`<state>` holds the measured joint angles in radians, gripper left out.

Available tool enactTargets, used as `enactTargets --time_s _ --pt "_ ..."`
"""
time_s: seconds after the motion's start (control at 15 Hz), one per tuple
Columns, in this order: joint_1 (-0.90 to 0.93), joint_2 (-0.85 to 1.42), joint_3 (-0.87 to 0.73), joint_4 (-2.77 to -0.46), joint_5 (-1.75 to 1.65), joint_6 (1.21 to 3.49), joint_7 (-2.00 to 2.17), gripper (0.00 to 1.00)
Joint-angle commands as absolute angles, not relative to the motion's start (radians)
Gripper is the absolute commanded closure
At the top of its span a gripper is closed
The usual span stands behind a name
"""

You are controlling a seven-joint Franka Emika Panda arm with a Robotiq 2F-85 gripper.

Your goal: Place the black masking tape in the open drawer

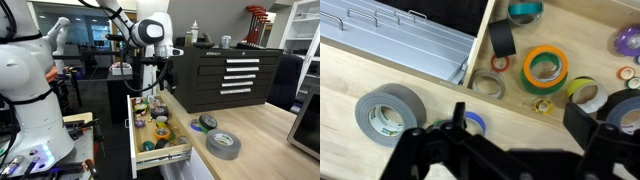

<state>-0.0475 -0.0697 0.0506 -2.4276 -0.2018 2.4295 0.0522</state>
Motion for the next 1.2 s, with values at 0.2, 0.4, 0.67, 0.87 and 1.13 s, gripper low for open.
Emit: enactTargets --time_s 0.2,0.4,0.67,0.87,1.13 --pt "-0.032 0.028 0.015 -2.334 -0.200 2.427 0.059 0.00" --pt "-0.031 0.034 0.014 -2.328 -0.200 2.427 0.060 0.00" --pt "-0.034 0.051 0.009 -2.320 -0.217 2.438 0.091 0.00" --pt "-0.043 0.078 -0.007 -2.301 -0.208 2.454 0.102 0.00" --pt "-0.047 0.134 -0.040 -2.257 -0.207 2.465 0.122 0.00"
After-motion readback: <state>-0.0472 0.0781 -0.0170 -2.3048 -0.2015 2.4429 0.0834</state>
